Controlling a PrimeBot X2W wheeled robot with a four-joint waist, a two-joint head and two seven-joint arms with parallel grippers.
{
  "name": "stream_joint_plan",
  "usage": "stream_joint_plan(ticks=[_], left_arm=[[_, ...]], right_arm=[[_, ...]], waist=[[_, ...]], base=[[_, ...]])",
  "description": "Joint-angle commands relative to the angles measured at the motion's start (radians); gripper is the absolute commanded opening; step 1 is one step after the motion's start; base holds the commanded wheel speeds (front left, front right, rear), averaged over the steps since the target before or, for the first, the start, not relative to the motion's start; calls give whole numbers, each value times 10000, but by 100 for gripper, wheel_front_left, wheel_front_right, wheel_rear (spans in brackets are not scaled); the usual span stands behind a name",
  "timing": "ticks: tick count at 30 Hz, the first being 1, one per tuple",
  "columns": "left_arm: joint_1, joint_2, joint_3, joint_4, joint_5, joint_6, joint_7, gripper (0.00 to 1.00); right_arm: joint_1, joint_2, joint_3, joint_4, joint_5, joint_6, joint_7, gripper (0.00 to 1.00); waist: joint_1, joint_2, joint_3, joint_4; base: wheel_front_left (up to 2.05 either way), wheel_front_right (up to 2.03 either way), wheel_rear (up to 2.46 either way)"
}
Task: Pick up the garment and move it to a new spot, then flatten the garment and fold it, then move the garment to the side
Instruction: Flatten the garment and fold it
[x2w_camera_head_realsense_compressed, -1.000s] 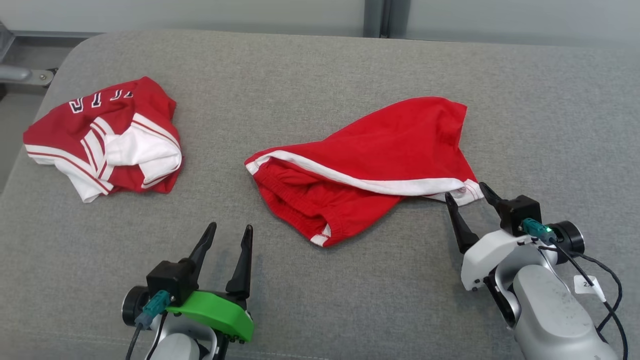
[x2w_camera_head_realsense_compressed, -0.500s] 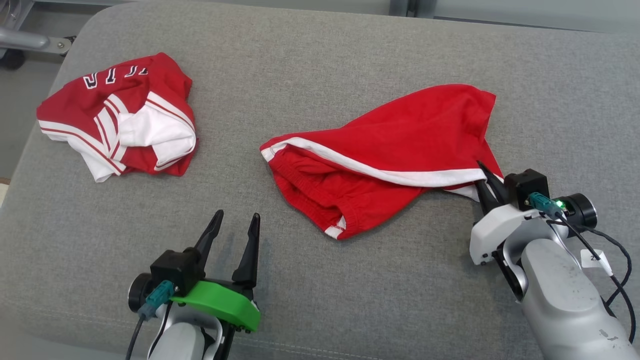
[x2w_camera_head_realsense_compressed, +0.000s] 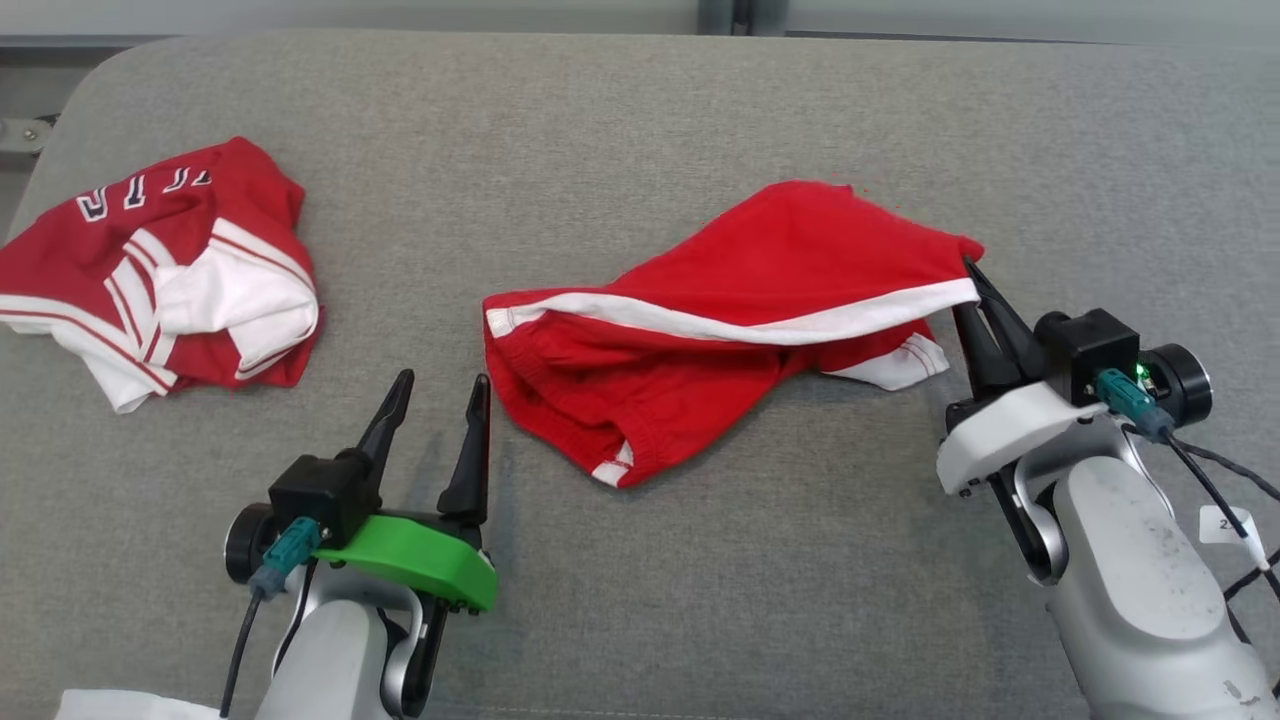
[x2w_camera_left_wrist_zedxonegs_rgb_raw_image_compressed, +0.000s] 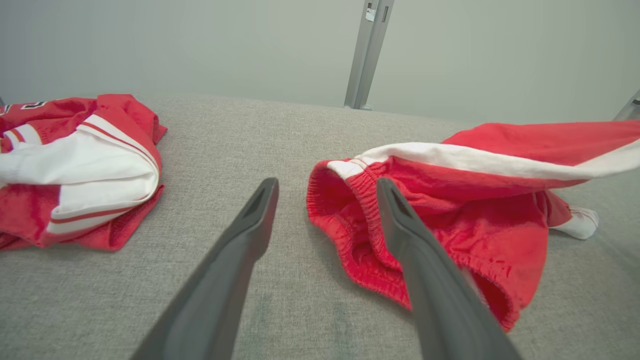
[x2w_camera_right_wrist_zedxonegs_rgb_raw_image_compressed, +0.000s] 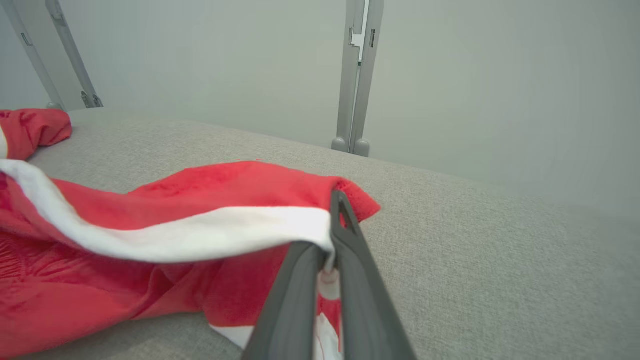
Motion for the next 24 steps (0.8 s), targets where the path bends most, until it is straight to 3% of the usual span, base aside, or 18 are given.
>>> stream_joint_plan(ticks=[1, 8, 15, 16, 17, 18, 24], left_arm=[[137, 36, 104, 19, 87, 62, -3, 100], [564, 36, 509, 83, 120, 135, -3, 100], [799, 36, 586, 325, 142, 70, -3, 100], [813, 34, 547, 382, 121, 57, -3, 100], [833, 36, 505, 432, 110, 47, -3, 100], [845, 37, 480, 457, 80, 43, -3, 100], [836, 36, 438, 769, -54, 98, -3, 100]], right_arm=[[339, -106, 12, -419, 90, -18, -30, 0], [2068, -651, 128, -2007, 259, -16, -30, 0], [3359, -990, 128, -1310, 237, -16, -30, 0], [3357, -996, 131, -1128, 256, -16, -30, 31], [3381, -1038, 180, -893, 189, -18, -30, 87], [3341, -999, 143, -780, 245, -18, -30, 100], [3199, -1151, -422, -465, -6, -16, -30, 100]], waist=[[0, 0, -173, -469], [0, 0, -455, -1102], [0, 0, -649, -1222], [0, 0, -670, -1216], [0, 0, -696, -1206], [0, 0, -719, -1198], [0, 0, -734, -1133]], base=[[0, 0, 0], [0, 0, 0], [0, 0, 0], [0, 0, 0], [0, 0, 0], [0, 0, 0], [0, 0, 0]])
